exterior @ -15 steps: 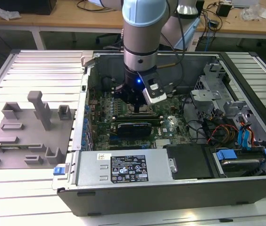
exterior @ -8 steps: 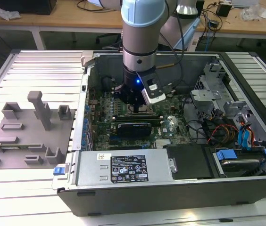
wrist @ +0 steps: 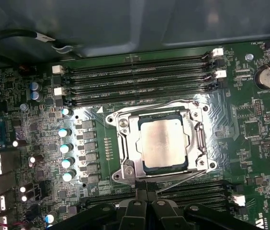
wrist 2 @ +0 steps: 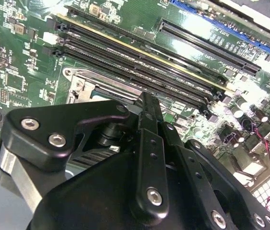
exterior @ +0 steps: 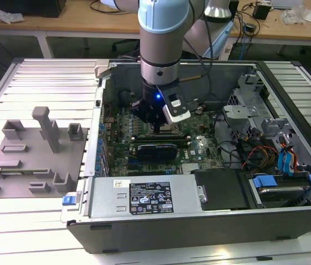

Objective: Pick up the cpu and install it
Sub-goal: 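Install the second cpu locking lever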

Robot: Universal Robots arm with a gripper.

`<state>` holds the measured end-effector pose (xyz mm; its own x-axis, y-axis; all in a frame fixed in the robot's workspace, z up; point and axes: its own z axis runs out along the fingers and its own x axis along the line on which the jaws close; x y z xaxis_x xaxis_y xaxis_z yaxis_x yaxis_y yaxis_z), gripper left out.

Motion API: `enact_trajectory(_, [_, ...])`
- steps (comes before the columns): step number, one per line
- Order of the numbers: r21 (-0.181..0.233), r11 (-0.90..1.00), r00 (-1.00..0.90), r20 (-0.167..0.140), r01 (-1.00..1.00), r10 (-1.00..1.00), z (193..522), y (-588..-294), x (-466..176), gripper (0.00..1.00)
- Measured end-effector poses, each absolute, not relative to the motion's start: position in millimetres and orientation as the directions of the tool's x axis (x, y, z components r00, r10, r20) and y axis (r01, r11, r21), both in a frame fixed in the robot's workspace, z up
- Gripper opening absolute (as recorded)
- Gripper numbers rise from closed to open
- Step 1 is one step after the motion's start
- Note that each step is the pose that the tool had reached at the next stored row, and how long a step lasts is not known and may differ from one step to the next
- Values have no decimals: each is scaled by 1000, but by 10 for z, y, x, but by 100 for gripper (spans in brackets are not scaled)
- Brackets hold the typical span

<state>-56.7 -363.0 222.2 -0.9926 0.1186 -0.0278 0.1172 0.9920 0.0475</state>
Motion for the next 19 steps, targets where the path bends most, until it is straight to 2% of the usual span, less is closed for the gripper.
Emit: enact_trajectory(19, [48, 992, -993, -29, 117, 119, 2210, -3630, -624, 11])
